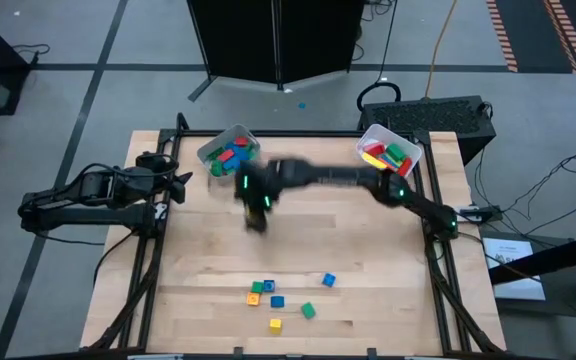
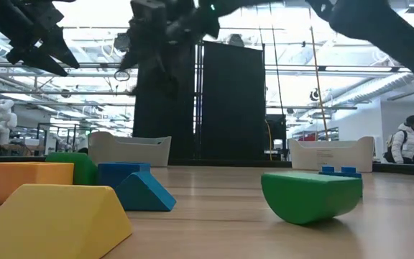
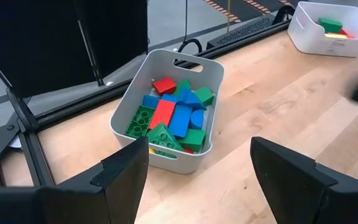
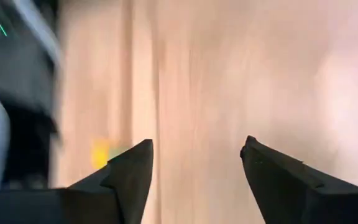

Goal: Sort blocks by size
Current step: Put the 4 stud blue game piece into the gray bin

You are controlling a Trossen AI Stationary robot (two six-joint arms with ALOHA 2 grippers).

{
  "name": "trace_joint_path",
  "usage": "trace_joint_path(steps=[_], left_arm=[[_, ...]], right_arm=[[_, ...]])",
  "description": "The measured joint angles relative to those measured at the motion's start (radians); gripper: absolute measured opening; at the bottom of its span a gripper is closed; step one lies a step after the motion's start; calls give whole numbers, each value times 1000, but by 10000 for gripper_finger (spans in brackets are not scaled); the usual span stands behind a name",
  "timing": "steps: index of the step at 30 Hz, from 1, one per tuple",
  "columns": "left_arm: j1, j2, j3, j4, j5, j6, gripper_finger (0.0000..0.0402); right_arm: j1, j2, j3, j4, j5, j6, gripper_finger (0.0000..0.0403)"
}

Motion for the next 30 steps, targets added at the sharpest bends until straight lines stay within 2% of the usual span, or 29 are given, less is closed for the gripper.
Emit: trace_joint_path(steps=[2, 5, 10, 26, 30], left_arm=[[0, 0, 0, 0, 0, 0, 281], [0, 0, 0, 0, 0, 0, 281], [0, 0, 0, 0, 0, 0, 281], [0, 0, 0, 0, 14, 0, 281], [0, 0, 0, -1, 16, 0, 281]], right_arm=[[82, 10, -3, -145, 79, -77, 229], [194, 16, -30, -232, 175, -146, 224], [306, 21, -89, -166, 309, -121, 224], [391, 37, -118, -11, 349, 76, 224], [411, 37, -142, 16, 424, 106, 224]])
